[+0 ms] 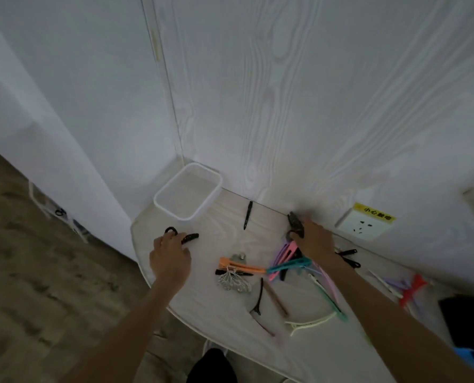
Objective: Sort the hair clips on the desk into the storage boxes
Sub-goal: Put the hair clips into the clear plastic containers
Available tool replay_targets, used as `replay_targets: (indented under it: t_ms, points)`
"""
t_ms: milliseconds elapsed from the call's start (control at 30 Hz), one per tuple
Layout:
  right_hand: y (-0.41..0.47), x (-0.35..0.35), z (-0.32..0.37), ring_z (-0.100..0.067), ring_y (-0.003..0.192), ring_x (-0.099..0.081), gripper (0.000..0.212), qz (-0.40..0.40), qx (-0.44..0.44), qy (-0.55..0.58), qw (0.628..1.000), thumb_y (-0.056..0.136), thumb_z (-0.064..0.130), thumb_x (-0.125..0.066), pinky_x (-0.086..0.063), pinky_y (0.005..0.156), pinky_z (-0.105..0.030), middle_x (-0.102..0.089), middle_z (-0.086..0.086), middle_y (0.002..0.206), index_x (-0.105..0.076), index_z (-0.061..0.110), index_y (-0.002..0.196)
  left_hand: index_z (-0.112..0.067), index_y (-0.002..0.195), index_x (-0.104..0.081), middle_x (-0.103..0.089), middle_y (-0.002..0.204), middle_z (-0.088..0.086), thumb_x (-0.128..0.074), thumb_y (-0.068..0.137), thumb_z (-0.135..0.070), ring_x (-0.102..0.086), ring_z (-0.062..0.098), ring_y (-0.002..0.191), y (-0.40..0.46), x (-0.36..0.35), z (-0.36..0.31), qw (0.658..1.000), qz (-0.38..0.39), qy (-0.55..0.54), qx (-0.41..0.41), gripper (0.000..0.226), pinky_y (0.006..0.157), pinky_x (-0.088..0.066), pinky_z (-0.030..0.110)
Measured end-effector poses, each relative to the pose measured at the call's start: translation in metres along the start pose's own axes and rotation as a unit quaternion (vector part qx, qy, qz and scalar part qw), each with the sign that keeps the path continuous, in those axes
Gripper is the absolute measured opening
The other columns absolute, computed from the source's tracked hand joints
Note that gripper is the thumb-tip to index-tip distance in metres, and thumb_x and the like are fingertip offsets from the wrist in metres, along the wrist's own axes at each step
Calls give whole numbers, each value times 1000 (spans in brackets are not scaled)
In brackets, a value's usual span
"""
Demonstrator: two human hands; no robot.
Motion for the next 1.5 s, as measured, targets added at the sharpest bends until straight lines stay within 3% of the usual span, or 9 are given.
replay_targets:
  t_ms: [233, 333, 500, 733, 833, 967, 1233, 1367, 1500]
  points:
    - [-23, 39, -10, -24, 98, -63, 54, -6, 25, 284, 958, 82, 25, -67, -52, 82, -33, -65, -7, 113, -44, 16, 130, -24, 128, -51, -57, 124, 4, -49, 93, -20, -57, 27, 110, -7, 6, -11, 999, 26, -9, -29, 35, 89, -45, 39]
    - [-44, 72, -27, -13, 94, -57, 53, -30, 43, 340, 939, 79, 25, -71, -42, 67, -5, -63, 0, 105, -48, 17, 127, -21, 125, -54, -57, 119, 7, -50, 93, -18, -59, 28, 104, -13, 13, -31, 995, -1, -64, -75, 32, 86, -45, 39]
    - [-90, 115, -79, -19, 97, -60, 40, -59, 1, 400, 915, 85, 22, -64, -44, 67, -9, -63, -6, 106, -53, 14, 123, -14, 131, -52, -54, 119, 11, -43, 96, -10, -59, 25, 99, -31, 27, -108, 972, -20, -143, -187, 36, 83, -42, 29]
    - [-197, 134, -172, -17, 101, -55, 39, -22, -110, 367, 923, 92, 24, -52, -47, 77, -18, -57, -7, 110, -47, 11, 129, -20, 107, -66, -64, 102, 3, -58, 88, -12, -64, 18, 90, -108, 11, -244, 893, 111, -252, -356, 22, 83, -52, 31]
    - [-249, 135, -221, -20, 105, -56, 43, -56, -181, 341, 921, 92, 25, -53, -45, 88, -27, -59, -10, 110, -45, 9, 131, -18, 102, -69, -62, 92, -3, -64, 85, -14, -62, 7, 79, -183, -12, -294, 809, 211, -255, -485, 18, 77, -50, 18]
    - [-300, 125, -268, -27, 113, -56, 46, -72, -252, 359, 896, 89, 27, -58, -45, 97, -35, -59, -15, 124, -48, 8, 129, -18, 105, -66, -60, 94, 0, -63, 86, -21, -60, 11, 85, -273, -55, -330, 713, 290, -186, -611, 20, 77, -44, 20]
    - [-347, 103, -289, -25, 100, -61, 28, -124, -291, 396, 862, 80, 25, -69, -48, 83, -29, -63, -11, 104, -54, 15, 102, -22, 124, -56, -57, 128, -2, -47, 93, -17, -55, 14, 115, -294, -132, -324, 704, 259, -5, -661, 33, 91, -46, 25]
    - [-344, 86, -279, -23, 93, -65, 36, -118, -254, 372, 885, 74, 27, -75, -53, 86, -38, -67, -9, 100, -56, 14, 101, -20, 127, -55, -57, 130, -1, -48, 91, -11, -52, 19, 120, -295, -126, -322, 654, 196, 16, -731, 38, 99, -43, 33]
    - [-328, 63, -258, -20, 86, -61, 31, -168, -209, 92, 959, 78, 37, -70, -47, 73, -30, -65, -2, 93, -59, 18, 100, -21, 113, -62, -67, 107, -2, -56, 85, -12, -63, 19, 99, -278, -107, -320, 728, 122, -48, -673, 30, 85, -48, 32]
Point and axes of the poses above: each hand's wrist, its own y-axis towards the middle knuckle, its own x-axis out of the back of the hand, z = x × y, the point moved 2 cm from there along y, towards the middle knuckle
